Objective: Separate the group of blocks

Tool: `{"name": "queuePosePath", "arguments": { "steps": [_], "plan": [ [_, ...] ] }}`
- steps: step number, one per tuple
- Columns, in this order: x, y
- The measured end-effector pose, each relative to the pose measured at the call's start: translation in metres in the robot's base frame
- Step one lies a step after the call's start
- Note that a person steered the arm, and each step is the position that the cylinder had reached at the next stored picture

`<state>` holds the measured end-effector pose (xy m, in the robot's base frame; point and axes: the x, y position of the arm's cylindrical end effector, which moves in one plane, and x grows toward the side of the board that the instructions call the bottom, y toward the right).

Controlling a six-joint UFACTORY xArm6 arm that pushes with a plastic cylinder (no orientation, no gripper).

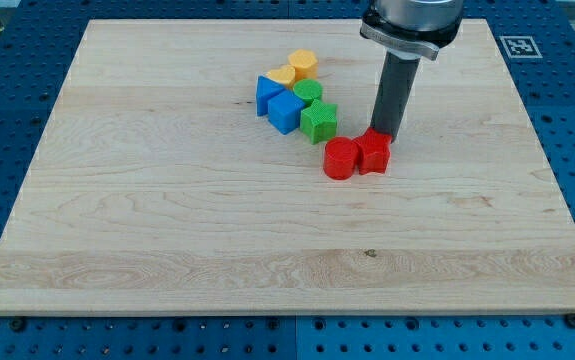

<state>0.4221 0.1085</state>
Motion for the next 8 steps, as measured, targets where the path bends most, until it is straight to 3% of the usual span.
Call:
{"name": "queuePosePath", "arguments": {
  "steps": [2,4,7,8],
  "plan": [
    [0.051,-0.043],
    [0.000,-0.053],
    [-0.040,-0.054],
    [-0.076,-0.075]
  ]
}}
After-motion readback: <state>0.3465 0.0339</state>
